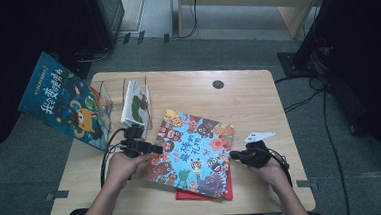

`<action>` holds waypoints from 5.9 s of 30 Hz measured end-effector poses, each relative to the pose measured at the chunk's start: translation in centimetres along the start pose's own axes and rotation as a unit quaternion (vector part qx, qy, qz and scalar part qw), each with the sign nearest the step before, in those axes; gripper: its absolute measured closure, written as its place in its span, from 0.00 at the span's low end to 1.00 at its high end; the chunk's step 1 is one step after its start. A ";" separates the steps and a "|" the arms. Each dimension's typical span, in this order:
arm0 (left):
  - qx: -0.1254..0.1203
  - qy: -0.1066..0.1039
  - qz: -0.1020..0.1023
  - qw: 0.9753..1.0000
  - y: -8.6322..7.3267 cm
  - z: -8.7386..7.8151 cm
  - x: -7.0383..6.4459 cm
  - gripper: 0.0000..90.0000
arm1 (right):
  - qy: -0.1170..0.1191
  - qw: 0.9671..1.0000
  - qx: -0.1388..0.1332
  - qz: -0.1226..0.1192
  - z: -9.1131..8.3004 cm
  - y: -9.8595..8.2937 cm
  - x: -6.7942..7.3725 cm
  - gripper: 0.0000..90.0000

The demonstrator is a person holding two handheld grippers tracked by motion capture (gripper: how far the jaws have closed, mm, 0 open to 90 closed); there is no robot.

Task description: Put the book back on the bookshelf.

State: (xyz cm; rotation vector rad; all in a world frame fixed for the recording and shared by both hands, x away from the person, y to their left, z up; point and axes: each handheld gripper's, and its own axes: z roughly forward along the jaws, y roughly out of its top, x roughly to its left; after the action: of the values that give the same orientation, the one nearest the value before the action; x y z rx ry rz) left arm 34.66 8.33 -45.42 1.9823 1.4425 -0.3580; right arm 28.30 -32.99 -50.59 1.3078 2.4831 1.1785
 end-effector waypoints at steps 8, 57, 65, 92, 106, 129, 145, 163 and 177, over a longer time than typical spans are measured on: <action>0.004 -0.033 0.032 0.999 2.5 -5.3 -3.8 0.60 | 0.013 1.000 -0.011 -0.022 1.2 0.6 0.6 1.00; 0.108 -0.095 0.015 0.989 8.0 -3.0 -6.1 0.79 | 0.004 0.999 -0.038 -0.038 3.1 1.7 2.2 0.99; 0.121 -0.084 0.028 0.989 8.3 -3.2 -6.3 0.82 | 0.003 0.999 -0.044 -0.032 3.4 1.7 2.5 0.99; 0.158 0.007 0.082 0.984 11.0 -6.6 -9.4 0.91 | 0.009 0.997 -0.046 -0.067 3.9 2.1 3.5 0.68; 0.167 -0.003 0.061 0.984 10.8 -6.3 -9.3 0.81 | 0.030 0.994 -0.051 -0.097 4.6 2.1 4.4 0.69; 0.199 -0.030 0.059 0.978 11.7 -5.3 -8.4 0.91 | 0.041 0.993 -0.053 -0.102 4.7 2.0 4.6 0.73; 0.155 -0.031 0.039 0.987 15.3 -14.2 -8.5 0.91 | 0.032 0.992 -0.049 -0.108 4.5 2.0 4.6 0.72; -0.038 0.032 -0.114 0.992 13.1 -37.0 2.4 0.91 | 0.035 0.992 -0.052 -0.107 4.6 1.9 4.5 0.73; -0.036 0.101 -0.174 0.979 10.5 -35.5 8.9 0.90 | 0.036 0.992 -0.053 -0.106 4.6 1.9 4.4 0.73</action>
State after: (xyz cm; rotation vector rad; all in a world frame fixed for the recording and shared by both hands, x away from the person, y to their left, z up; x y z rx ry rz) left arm 42.11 35.87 -20.22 1.7453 1.9116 -0.2557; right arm 28.71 -26.41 -51.36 0.9638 2.4948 1.3047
